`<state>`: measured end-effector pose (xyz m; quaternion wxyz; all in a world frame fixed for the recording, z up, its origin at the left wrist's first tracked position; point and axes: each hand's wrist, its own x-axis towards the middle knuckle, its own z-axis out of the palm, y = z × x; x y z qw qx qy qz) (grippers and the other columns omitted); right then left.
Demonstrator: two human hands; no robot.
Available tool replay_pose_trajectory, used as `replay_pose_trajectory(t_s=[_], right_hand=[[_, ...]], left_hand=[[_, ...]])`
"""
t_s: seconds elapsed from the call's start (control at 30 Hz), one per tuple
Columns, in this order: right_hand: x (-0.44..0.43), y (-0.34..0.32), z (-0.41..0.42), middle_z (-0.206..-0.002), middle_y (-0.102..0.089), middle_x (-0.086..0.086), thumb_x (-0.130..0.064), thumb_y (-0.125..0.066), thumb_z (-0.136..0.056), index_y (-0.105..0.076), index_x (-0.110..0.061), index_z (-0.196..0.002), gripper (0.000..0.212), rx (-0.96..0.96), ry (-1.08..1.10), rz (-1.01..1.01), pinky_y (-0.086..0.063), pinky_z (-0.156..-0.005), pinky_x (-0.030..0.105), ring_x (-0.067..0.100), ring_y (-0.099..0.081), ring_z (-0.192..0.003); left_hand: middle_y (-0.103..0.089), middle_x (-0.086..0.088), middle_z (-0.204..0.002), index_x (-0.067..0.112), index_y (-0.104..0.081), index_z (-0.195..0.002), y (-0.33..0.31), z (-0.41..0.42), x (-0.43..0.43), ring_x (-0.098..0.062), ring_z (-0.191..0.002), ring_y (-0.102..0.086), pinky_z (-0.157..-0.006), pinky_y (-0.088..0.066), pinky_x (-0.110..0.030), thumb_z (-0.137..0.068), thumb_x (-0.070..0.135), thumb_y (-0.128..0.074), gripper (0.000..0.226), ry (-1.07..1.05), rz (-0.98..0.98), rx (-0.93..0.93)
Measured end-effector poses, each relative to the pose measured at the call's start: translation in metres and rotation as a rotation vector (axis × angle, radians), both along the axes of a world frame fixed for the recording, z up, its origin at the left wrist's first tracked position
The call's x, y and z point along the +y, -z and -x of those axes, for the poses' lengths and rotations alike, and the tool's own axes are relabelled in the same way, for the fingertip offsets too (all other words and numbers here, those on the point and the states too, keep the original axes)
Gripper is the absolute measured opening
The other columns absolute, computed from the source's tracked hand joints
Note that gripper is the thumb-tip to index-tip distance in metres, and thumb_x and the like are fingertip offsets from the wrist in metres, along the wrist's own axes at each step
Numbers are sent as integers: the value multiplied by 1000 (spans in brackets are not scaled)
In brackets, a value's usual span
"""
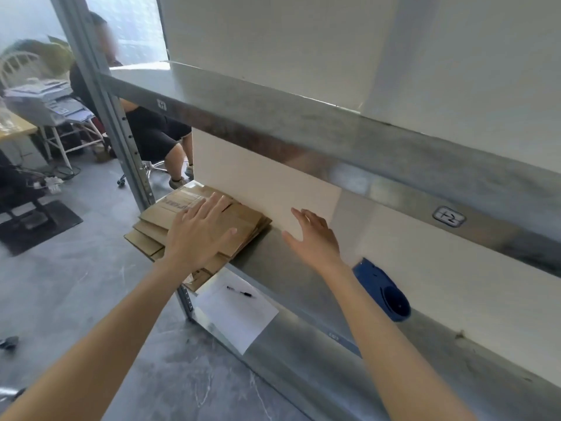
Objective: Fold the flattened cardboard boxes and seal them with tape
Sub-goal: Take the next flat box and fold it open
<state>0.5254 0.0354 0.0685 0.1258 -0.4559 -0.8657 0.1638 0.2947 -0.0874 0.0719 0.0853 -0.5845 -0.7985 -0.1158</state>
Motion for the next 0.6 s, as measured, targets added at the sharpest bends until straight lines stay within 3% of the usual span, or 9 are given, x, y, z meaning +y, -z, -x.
replay_pose_trajectory(t_s=[0.2, 0.6], right_hand=[[23, 14, 59, -163, -22, -4, -52, -47, -99, -25, -30, -156, 65, -29, 42, 61, -26, -115, 38, 19, -20, -148], [24, 54, 167, -162, -25, -6, -60, -44, -97, -20, -30, -157, 71, -16, 241, 147, -29, -115, 40, 19, -24, -147]], left_hand=[[-12, 7, -167, 29, -11, -160, 11, 70, 31, -17, -153, -14, -120, -13, -41, -97, 66, -32, 76, -19, 2, -78], [-23, 0, -165, 24, -21, -159, 61, 235, 82, -24, -148, -29, -116, -26, -47, -93, 68, -43, 82, 26, 108, -212]])
